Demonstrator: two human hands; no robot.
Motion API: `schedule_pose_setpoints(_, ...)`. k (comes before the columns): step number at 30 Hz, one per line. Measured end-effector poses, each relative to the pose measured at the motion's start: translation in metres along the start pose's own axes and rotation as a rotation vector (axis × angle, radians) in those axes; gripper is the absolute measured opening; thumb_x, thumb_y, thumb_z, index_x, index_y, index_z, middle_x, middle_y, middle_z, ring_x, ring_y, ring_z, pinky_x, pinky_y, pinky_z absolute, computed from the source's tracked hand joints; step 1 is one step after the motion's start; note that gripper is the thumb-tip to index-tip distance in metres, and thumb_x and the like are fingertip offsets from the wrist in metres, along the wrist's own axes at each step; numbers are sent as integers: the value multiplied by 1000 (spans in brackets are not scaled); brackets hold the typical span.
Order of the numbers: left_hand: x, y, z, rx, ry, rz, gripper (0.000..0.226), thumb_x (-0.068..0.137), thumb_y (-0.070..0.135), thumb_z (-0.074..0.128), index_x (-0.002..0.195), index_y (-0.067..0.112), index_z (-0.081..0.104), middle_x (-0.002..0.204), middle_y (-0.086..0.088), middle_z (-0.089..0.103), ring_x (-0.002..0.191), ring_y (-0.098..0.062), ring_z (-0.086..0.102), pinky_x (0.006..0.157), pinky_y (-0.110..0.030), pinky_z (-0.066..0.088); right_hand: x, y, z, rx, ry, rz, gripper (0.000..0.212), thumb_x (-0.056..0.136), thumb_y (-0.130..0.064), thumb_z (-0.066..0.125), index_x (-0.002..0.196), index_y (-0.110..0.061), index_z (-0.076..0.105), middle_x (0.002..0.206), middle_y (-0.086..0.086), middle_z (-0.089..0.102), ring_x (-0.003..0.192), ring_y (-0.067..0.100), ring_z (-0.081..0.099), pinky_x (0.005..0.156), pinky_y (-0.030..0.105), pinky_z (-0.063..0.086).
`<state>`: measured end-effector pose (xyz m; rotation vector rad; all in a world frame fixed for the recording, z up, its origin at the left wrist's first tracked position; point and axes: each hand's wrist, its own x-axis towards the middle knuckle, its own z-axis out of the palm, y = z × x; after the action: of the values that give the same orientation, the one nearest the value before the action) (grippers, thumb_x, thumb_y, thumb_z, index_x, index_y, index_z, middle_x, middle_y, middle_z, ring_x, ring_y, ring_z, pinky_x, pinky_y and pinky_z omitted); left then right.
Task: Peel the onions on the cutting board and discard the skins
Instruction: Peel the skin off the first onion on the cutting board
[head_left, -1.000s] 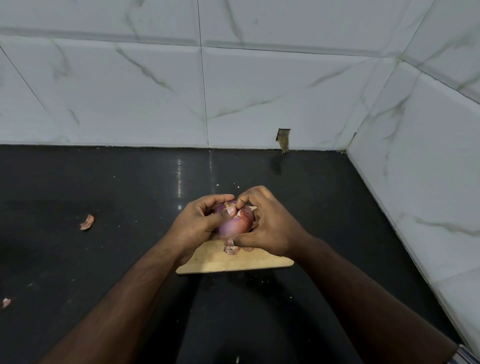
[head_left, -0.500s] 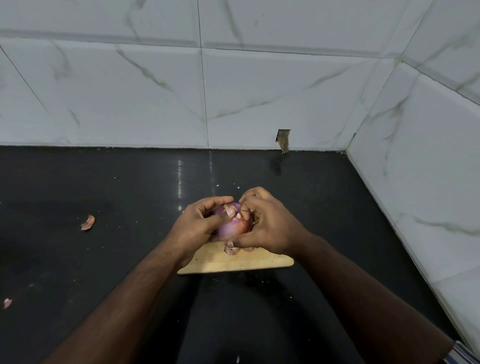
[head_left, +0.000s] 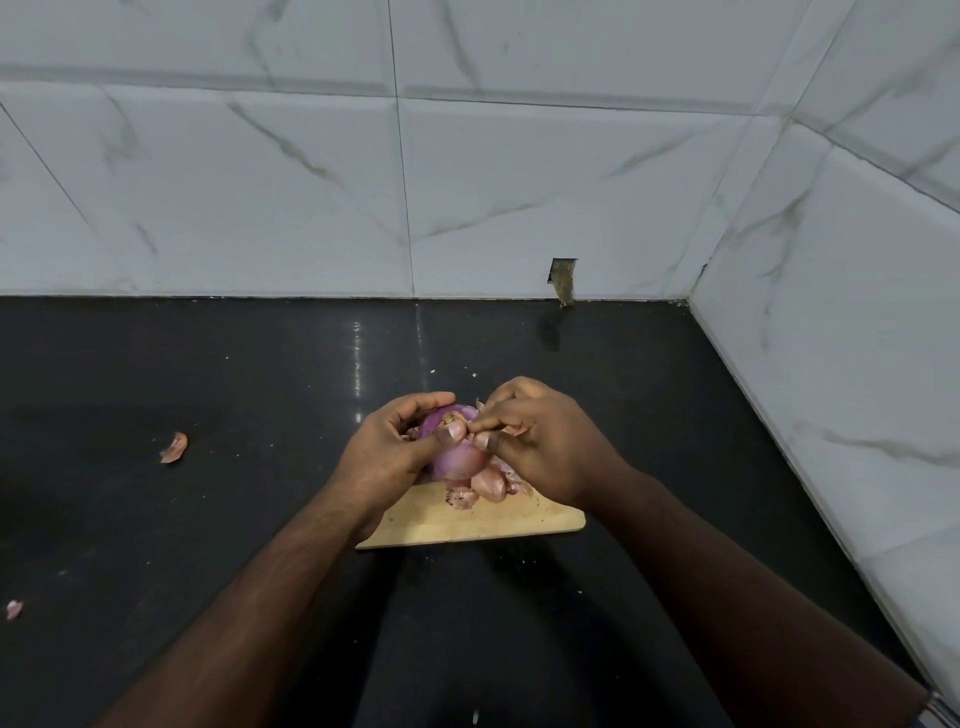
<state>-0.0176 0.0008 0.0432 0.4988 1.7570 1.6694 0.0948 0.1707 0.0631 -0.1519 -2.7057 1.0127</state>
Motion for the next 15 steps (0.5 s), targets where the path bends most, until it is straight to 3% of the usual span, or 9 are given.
schedule_pose_setpoints(6, 1, -5, 0, 58, 38, 26, 37, 86, 19, 77, 121, 28, 70, 119, 2, 68, 104, -21, 72, 76, -37, 64, 3, -8, -4, -212, -104, -73, 16, 94, -32, 57, 104, -22, 64, 101, -7, 52, 86, 8, 52, 72, 29, 48)
schedule_pose_setpoints(10, 2, -10, 1, 136, 78, 87, 38, 85, 21, 80, 121, 30, 71, 115, 8, 70, 106, -18, 71, 82, -43, 64, 6, -10, -7, -259, -164, -76, 9, 92, -33, 56, 91, -24, 58, 91, -7, 49, 78, 10, 48, 65, 27, 43)
schedule_pose_setpoints(12, 1, -10, 2, 145, 96, 119, 40, 84, 20, 82, 121, 29, 70, 110, 13, 72, 101, -13, 72, 81, -41, 64, 5, -5, -2, -173, -83, 13, 7, 91, -29, 59, 89, -23, 60, 88, -9, 53, 77, 9, 52, 63, 25, 44)
schedule_pose_setpoints(15, -1, -7, 4, 197, 119, 167, 50, 78, 19, 87, 122, 29, 67, 105, 20, 71, 95, -5, 71, 79, -32, 63, 3, -3, 6, 197, 132, 266, 15, 88, -23, 66, 103, -23, 68, 89, -10, 67, 80, 5, 66, 69, 30, 59)
